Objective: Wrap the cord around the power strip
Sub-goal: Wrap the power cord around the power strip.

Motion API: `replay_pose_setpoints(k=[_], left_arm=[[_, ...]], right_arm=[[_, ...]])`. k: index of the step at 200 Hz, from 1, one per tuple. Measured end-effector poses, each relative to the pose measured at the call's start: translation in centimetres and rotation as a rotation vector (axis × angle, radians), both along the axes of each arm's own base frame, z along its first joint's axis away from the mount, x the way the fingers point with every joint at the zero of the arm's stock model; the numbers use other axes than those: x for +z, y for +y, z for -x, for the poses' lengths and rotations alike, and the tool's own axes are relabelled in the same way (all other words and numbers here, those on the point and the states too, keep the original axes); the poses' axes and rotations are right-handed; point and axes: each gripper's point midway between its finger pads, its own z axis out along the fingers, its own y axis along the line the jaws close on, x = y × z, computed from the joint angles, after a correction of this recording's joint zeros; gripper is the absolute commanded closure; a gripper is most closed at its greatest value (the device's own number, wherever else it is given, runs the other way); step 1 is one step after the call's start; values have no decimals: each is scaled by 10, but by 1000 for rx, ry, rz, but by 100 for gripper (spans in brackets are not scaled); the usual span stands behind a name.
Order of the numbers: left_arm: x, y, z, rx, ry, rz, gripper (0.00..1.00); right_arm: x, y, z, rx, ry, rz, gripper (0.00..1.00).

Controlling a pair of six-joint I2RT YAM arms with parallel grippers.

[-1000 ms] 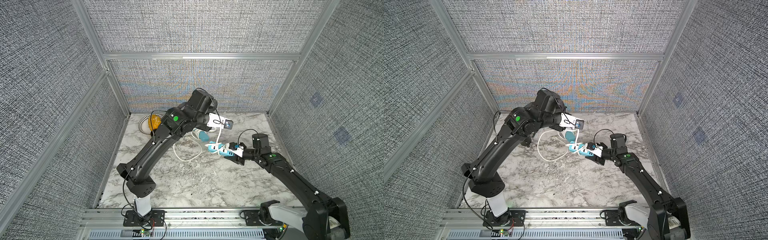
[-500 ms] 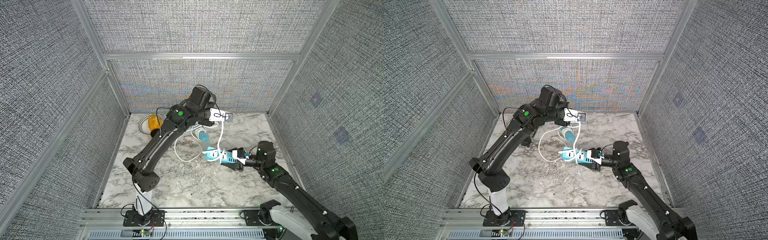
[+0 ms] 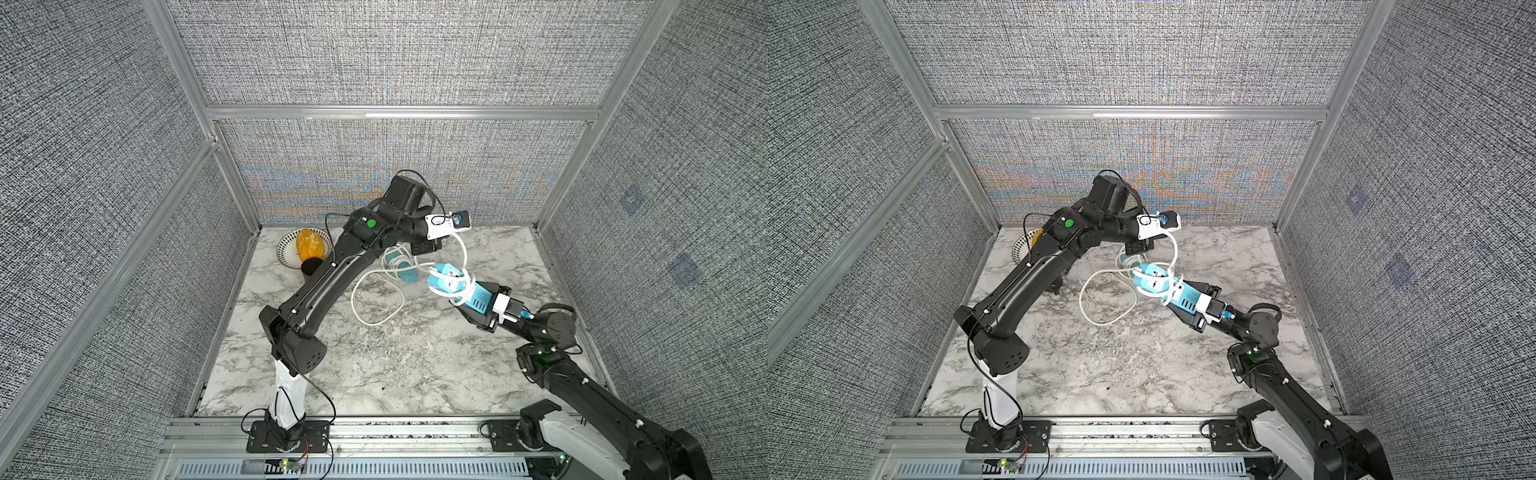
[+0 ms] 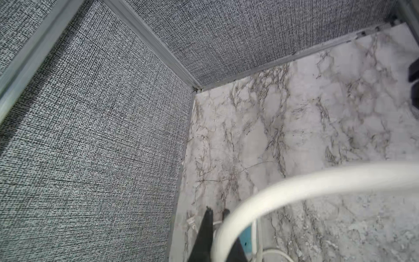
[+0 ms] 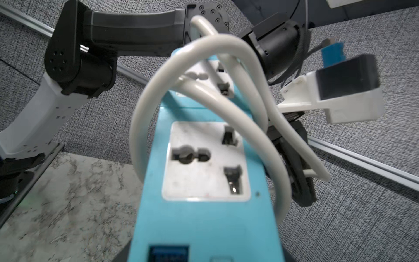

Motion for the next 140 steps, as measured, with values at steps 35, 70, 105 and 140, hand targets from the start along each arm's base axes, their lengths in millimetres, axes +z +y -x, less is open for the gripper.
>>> replay_pose_setpoints(k=[35,70,105,140], left_arm=[[-12,-19,11,-41,179,106,93],[-23,-35,17,-74,303,193,92],[-30,-47,25,-125,410,287,91],[-29,-61,34,-211,502,358,89]], right_arm=[[28,-12,-6,-57,-47,-115,100],[46,-27,-14,-141,-70,-211,100],[59,-38,-22,-227,-79,-277,100],[75,-45,-37,-328,-93,-276,100]])
